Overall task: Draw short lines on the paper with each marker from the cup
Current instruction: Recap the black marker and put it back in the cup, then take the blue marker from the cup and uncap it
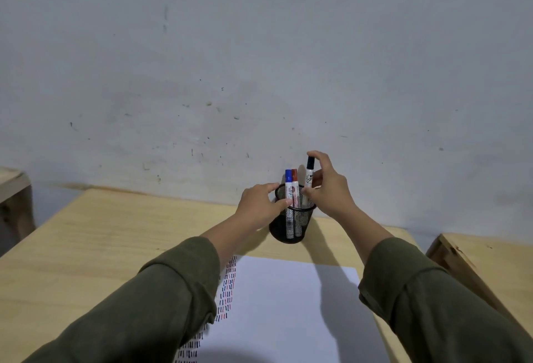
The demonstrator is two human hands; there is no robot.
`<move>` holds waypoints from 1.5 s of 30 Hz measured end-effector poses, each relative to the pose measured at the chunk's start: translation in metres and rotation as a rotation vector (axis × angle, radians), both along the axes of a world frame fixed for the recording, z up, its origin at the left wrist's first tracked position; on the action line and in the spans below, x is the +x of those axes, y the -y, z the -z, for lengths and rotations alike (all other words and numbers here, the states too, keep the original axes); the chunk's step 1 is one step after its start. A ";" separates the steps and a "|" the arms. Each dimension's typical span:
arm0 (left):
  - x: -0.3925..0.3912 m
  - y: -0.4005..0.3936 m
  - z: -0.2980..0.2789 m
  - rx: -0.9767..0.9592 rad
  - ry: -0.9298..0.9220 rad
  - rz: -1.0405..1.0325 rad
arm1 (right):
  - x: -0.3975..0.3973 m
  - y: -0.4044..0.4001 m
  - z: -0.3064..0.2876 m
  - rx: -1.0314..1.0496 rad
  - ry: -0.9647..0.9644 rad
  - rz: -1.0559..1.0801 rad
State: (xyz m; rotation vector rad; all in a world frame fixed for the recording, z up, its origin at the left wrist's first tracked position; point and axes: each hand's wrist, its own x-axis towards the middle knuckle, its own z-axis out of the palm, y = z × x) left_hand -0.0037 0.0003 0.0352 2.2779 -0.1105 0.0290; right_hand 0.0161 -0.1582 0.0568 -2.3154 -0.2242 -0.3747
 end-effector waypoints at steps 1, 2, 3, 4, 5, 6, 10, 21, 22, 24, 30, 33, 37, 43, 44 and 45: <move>0.000 0.000 0.000 -0.007 -0.003 0.000 | 0.001 0.000 0.002 -0.019 -0.005 0.004; 0.000 0.000 0.000 -0.017 -0.007 0.001 | 0.002 0.000 0.003 -0.031 -0.009 0.009; 0.000 0.000 0.000 -0.028 -0.008 0.001 | 0.004 0.000 0.005 -0.036 -0.011 0.014; 0.000 0.000 -0.001 -0.038 -0.008 0.000 | 0.005 0.000 0.007 -0.040 -0.013 0.018; -0.001 0.001 -0.001 -0.045 -0.006 -0.001 | 0.007 0.000 0.009 -0.046 -0.015 0.021; -0.001 0.001 -0.001 -0.052 -0.008 -0.002 | 0.008 0.000 0.010 -0.059 -0.016 0.026; 0.001 0.001 0.002 -0.071 -0.010 -0.007 | 0.015 0.000 0.015 -0.148 -0.007 0.046; 0.003 0.002 0.005 -0.099 -0.005 -0.015 | 0.025 -0.005 0.014 -0.340 0.136 -0.021; 0.003 0.002 0.005 -0.098 -0.005 -0.015 | 0.026 -0.006 0.014 -0.354 0.131 -0.026; 0.004 0.002 0.005 -0.107 -0.010 -0.017 | 0.027 -0.008 0.013 -0.396 0.124 -0.033; 0.004 0.002 0.005 -0.120 -0.012 -0.018 | 0.029 -0.013 0.011 -0.437 0.068 -0.031; 0.004 0.002 0.007 -0.141 -0.020 -0.020 | 0.026 -0.014 0.013 -0.365 0.058 -0.049; 0.002 0.002 0.007 -0.177 -0.014 -0.018 | 0.020 -0.016 0.014 -0.258 0.048 -0.052; -0.003 0.004 -0.001 -0.081 0.017 -0.007 | 0.006 -0.017 0.013 -0.034 0.004 -0.044; -0.004 0.004 -0.002 -0.064 0.024 -0.006 | 0.005 -0.016 0.011 0.027 0.008 -0.025; -0.005 0.004 -0.004 -0.051 0.027 -0.007 | 0.003 -0.016 0.007 0.088 0.027 -0.005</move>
